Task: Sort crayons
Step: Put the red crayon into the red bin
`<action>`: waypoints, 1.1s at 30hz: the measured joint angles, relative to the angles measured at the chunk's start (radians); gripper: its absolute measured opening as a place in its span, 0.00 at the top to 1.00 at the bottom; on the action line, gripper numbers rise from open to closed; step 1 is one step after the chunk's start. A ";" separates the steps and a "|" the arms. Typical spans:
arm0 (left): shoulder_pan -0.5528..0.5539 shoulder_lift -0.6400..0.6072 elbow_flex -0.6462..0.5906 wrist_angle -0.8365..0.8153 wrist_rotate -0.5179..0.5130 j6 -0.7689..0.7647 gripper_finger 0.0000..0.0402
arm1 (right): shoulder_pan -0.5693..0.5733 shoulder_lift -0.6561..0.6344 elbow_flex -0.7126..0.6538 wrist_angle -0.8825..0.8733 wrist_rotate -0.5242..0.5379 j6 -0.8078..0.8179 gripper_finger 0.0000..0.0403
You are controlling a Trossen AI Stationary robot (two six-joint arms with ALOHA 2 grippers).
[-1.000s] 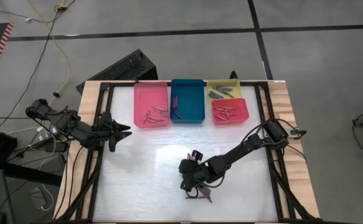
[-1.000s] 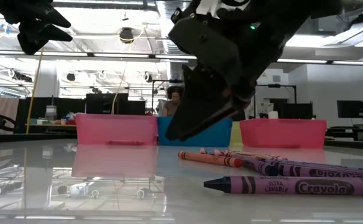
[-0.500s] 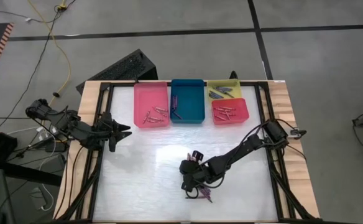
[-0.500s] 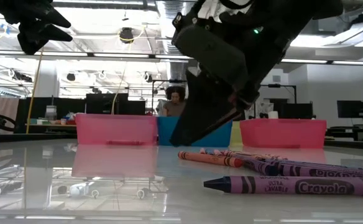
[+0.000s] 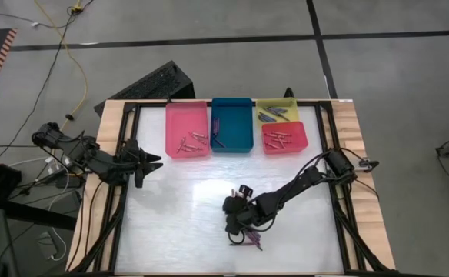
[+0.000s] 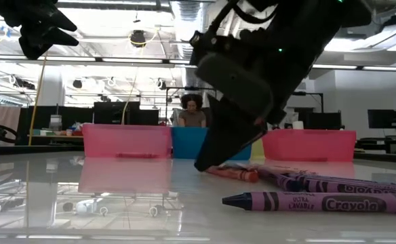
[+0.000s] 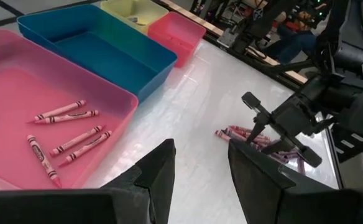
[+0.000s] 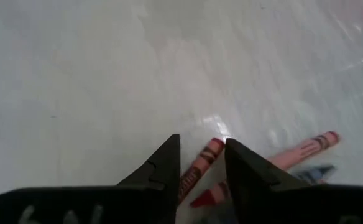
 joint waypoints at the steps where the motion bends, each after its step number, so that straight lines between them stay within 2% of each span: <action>1: 0.000 0.000 0.000 0.000 0.000 0.000 0.65 | 0.000 0.005 0.001 0.009 -0.007 0.000 0.69; 11: 0.000 0.000 0.000 0.000 0.000 0.000 0.65 | 0.000 0.007 0.002 0.004 -0.013 0.022 0.72; 23: 0.000 0.000 0.000 0.000 0.000 0.000 0.65 | 0.000 0.007 0.002 -0.038 -0.004 0.146 0.98; 28: 0.000 0.000 0.000 0.000 0.000 0.000 0.65 | 0.003 0.004 0.003 -0.029 0.029 0.157 0.98; 33: 0.000 0.000 0.000 0.000 0.000 -0.001 0.65 | -0.001 -0.024 0.046 -0.049 0.027 0.065 0.99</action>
